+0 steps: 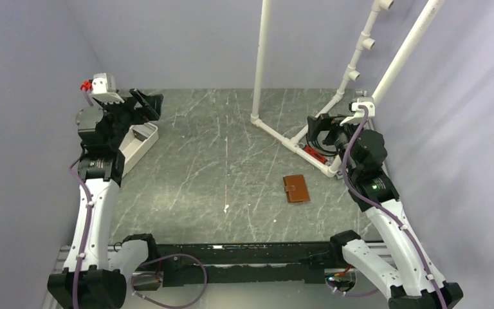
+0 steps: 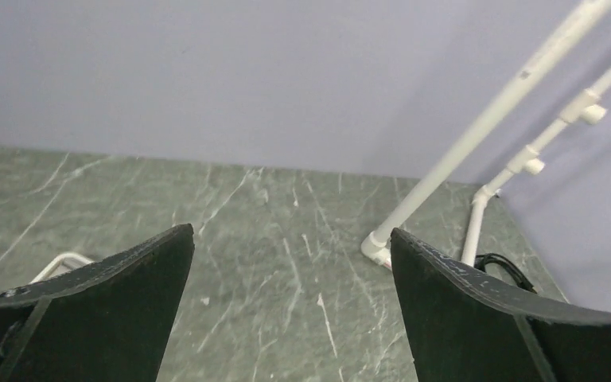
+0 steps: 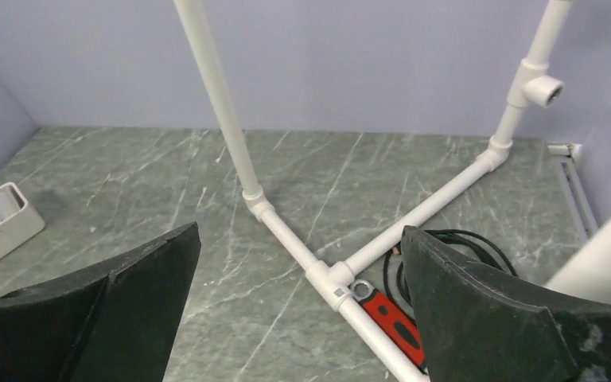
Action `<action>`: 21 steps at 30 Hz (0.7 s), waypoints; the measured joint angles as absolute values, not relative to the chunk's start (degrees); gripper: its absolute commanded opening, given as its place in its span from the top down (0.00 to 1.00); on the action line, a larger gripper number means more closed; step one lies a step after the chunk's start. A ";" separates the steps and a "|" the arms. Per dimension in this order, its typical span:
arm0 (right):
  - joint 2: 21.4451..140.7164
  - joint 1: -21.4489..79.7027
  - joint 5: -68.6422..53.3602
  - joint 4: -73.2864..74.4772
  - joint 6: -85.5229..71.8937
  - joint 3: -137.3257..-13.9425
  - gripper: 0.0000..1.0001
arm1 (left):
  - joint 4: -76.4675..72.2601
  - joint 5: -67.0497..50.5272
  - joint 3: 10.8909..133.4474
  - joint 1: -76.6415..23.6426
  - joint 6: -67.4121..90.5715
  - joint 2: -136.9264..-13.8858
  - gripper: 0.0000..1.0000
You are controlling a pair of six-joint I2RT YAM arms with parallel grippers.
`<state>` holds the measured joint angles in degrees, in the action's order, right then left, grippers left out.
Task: Put the credit cards into the card holder
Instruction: Open the card holder at the center of the board.
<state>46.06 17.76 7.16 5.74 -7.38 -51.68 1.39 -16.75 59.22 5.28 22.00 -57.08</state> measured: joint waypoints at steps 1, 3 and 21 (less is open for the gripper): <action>46.19 17.98 7.18 5.61 -7.75 -51.68 0.00 | 0.67 -17.17 59.51 4.99 22.04 -56.55 0.01; 47.29 18.39 7.18 6.04 -8.49 -51.72 0.00 | 0.19 -18.15 59.68 4.32 22.04 -56.31 0.01; 63.44 19.64 -0.78 19.33 -23.03 -45.52 0.46 | 6.94 -20.12 48.36 -27.77 34.63 -71.64 0.13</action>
<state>63.44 19.64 -0.78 19.33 -23.03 -45.52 6.94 -20.12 48.36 -27.77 34.63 -71.64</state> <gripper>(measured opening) 0.600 0.867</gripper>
